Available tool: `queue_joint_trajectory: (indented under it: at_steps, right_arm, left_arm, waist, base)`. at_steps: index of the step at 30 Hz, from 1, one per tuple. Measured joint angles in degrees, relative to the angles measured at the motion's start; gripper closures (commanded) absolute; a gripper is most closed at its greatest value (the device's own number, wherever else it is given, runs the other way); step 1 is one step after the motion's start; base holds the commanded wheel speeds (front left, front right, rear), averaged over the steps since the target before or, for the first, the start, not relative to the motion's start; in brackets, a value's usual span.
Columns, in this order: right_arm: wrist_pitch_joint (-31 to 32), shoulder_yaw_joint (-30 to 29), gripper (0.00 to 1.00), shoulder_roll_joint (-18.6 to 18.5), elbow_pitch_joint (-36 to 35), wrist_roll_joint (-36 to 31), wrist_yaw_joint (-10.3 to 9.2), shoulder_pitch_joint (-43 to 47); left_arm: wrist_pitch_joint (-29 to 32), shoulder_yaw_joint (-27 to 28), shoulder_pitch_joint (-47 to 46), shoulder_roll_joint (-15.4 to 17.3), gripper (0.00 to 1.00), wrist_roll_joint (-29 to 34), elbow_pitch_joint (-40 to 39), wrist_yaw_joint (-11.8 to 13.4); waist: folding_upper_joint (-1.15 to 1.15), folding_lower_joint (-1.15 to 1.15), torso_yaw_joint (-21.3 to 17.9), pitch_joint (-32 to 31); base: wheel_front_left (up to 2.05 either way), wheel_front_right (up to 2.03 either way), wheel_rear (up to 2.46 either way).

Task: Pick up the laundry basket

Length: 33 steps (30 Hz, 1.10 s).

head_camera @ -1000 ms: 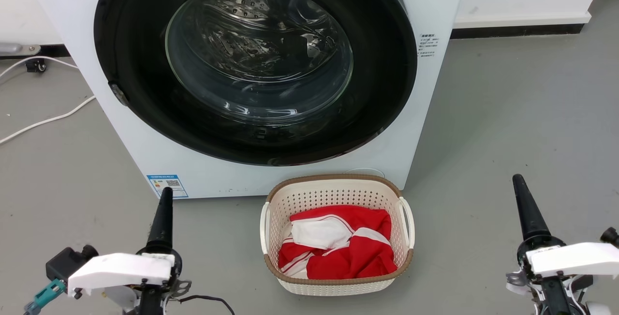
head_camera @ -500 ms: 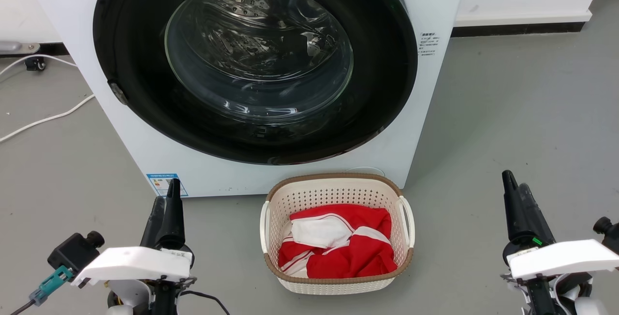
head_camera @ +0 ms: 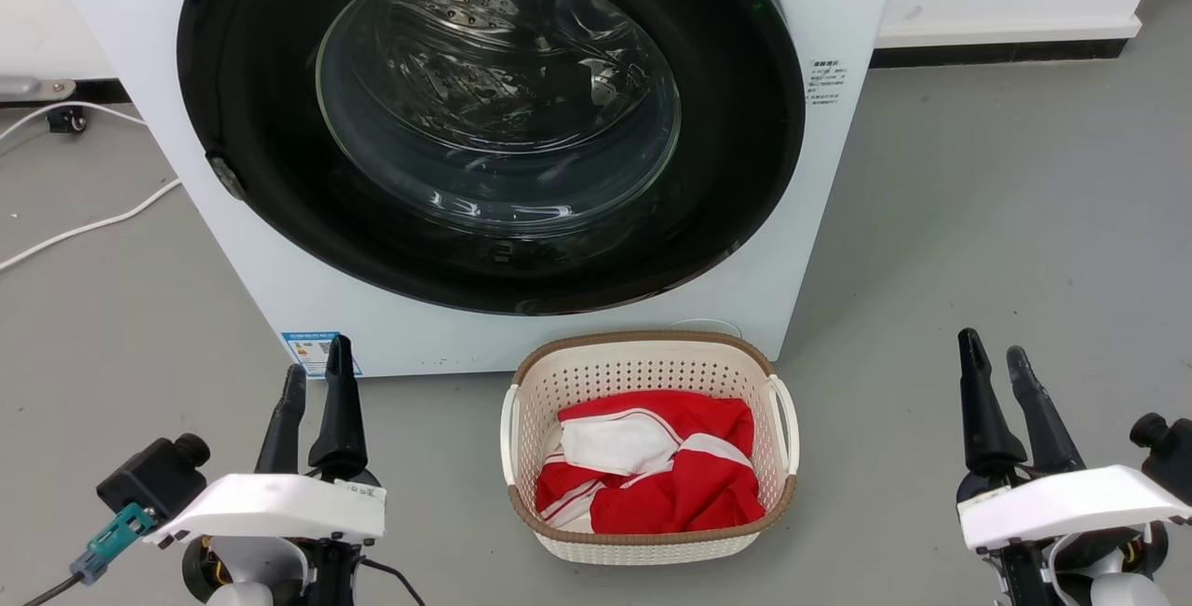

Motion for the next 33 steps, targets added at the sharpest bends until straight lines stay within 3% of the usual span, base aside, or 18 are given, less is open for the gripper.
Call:
queue_joint_trajectory:
  at_steps: [33]
  right_arm:
    - [-5.0, 2.3, 0.00, 0.0, -1.5, -23.2, 0.00, 1.5]
  left_arm:
    - [-4.9, -1.7, 1.1, 0.0, 0.00, 22.1, -0.7, 1.2]
  waist:
    - [0.00, 0.00, 0.1, 0.8]
  base:
    - [0.00, 0.00, 0.00]
